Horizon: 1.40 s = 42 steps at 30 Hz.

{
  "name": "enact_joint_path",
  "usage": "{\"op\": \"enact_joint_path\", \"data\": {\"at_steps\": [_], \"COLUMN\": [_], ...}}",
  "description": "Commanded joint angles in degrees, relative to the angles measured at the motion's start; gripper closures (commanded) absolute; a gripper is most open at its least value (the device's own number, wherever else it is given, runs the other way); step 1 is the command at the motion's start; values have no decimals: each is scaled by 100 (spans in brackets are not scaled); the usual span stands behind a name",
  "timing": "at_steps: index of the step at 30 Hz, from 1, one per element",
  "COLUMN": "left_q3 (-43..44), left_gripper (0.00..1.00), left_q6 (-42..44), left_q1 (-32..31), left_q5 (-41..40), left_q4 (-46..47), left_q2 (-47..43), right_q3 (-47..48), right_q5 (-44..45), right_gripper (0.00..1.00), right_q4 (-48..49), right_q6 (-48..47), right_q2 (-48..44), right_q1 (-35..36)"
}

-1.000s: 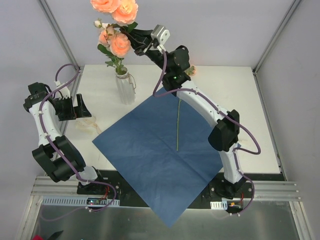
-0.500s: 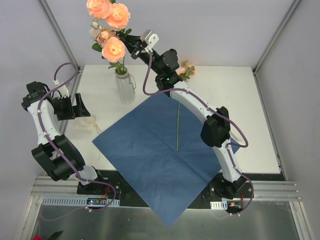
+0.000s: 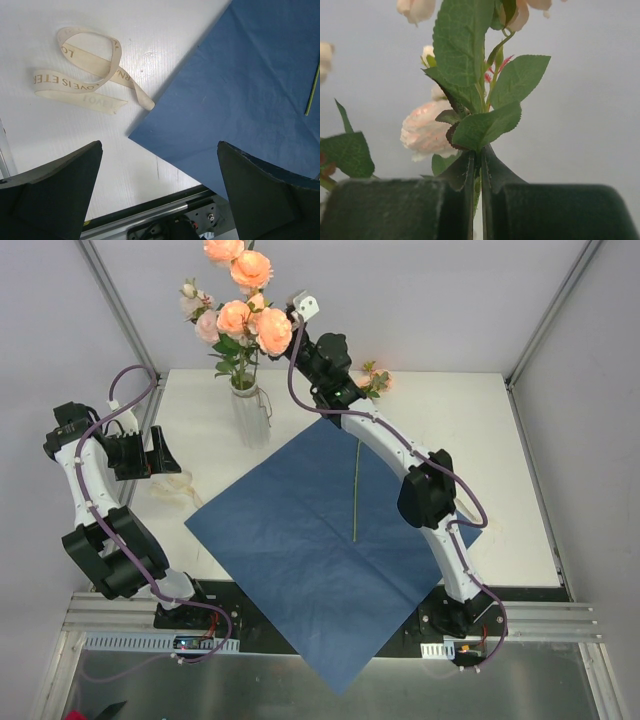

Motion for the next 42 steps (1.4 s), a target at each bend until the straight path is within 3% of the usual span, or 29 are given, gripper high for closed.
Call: {"op": "enact_joint_path", "data": {"at_steps": [1, 6, 12, 16, 21, 22, 24, 29, 33, 35, 37, 39, 42], "left_q3": [188, 152, 135, 144, 152, 152, 161, 170, 170, 161, 152, 144, 126], "left_gripper": [1, 1, 1, 1, 1, 1, 1, 1, 1, 1, 1, 1, 1], "left_q6": [5, -4, -4, -21, -65, -82, -83, -65, -21, -4, 14, 67, 111], "left_q1": [59, 59, 59, 59, 59, 59, 59, 76, 67, 67, 59, 59, 67], "left_q5": [260, 313, 295, 313, 374, 383, 383, 322, 322, 331, 331, 305, 278], "left_q4": [-123, -123, -114, -123, -114, -123, -123, -114, -114, -114, -123, -123, -114], "left_q2": [20, 28, -33, -7, 19, 11, -7, -60, -69, -77, -86, -130, -165], "right_q3": [118, 415, 628, 619, 741, 785, 725, -653, -1786, -2104, -2691, -3167, -3784], "right_q5": [7, -265, -468, -608, -810, -845, -925, -601, 6, 173, 314, 61, -378], "right_gripper": [100, 98, 83, 58, 39, 30, 25, 15, 0, 3, 3, 3, 3], "right_q4": [-733, -1455, -2430, -3246, -3749, -3924, -4100, -4487, -5278, -5691, -5806, -5815, -5771], "right_q6": [271, 552, 922, 896, 896, 869, 834, 703, 482, 561, 1236, 1755, 1748], "right_q2": [-196, -74, 24, -20, 6, 6, -98, -1029, -1855, -2180, -2436, -2823, -2886], "right_q1": [47, 21, -49, -67, -67, -76, -111, -339, -559, -673, -787, -1015, -1481]}}
